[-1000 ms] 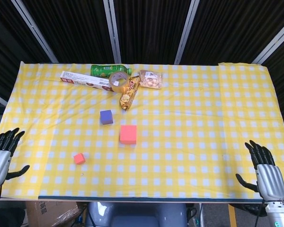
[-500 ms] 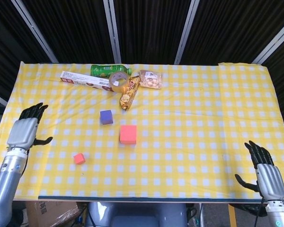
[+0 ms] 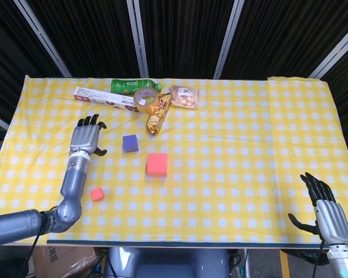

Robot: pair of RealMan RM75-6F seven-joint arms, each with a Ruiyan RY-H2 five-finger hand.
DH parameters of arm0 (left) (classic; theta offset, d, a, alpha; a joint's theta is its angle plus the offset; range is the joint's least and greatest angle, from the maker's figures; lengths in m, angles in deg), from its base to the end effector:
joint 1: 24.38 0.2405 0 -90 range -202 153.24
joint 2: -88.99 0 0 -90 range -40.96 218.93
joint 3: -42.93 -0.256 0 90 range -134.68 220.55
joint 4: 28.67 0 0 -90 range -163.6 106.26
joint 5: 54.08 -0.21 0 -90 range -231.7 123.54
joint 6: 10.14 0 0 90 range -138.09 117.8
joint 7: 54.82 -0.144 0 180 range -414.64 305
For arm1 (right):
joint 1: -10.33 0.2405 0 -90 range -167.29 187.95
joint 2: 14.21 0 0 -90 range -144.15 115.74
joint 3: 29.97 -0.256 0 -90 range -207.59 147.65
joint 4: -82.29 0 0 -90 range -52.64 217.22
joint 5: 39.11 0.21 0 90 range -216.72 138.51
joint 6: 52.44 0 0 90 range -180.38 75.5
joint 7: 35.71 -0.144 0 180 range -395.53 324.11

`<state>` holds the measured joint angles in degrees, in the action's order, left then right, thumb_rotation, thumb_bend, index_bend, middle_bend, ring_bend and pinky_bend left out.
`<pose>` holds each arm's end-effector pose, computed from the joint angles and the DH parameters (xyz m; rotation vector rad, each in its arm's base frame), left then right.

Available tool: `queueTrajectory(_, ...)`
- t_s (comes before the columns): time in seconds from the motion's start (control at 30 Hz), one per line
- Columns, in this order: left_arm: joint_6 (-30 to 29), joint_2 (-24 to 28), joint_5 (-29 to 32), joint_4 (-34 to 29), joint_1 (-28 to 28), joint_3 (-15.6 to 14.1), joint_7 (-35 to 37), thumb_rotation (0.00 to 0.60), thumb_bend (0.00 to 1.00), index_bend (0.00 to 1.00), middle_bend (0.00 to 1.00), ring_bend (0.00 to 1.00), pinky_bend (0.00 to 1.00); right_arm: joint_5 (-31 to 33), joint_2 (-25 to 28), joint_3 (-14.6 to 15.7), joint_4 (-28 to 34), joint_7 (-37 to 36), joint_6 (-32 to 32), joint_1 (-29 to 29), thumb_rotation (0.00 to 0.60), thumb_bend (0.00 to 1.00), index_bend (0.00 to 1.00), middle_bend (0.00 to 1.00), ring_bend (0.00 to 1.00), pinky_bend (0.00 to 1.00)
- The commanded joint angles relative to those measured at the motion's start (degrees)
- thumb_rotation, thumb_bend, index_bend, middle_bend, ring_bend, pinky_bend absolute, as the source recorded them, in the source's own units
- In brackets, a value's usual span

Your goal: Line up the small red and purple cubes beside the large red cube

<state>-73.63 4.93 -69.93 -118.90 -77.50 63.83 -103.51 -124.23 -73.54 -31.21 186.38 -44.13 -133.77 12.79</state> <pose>-0.1366 0.4002 0.0369 -1.4861 -1.1088 -0.5767 -0.2898 -0.1593 0.1552 1.3015 -1.2126 1.0089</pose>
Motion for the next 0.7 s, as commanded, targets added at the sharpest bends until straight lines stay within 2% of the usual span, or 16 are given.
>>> queueTrajectory(0.03, 1.71, -4.16, 3.43, 5.54, -3.61, 0.13, -2.28, 0.6, 0.25, 0.27, 0.0, 0.0, 0.0, -0.01, 0.09, -0.01, 0.0, -0.22, 0.06, 0.04, 0.6, 0.31, 0.0, 0.0, 0.0, 0.0)
queueTrajectory(0.2, 3.72, -8.6, 5.41, 12.55, -6.95, 0.16, -3.63, 0.6, 0.26, 0.24, 0.0, 0.0, 0.0, 0.44, 0.47, -0.11, 0.08, -1.2, 0.53, 0.18, 0.6, 0.31, 0.0, 0.0, 0.0, 0.0)
queueTrajectory(0.7, 9.47, -14.18, 10.0, 22.15, -10.54, 0.37, -4.59, 0.6, 0.26, 0.24, 0.0, 0.0, 0.0, 0.81, 0.67, -0.19, 0.16, -1.4, 0.95, 0.38, 0.6, 0.31, 0.0, 0.0, 0.0, 0.0)
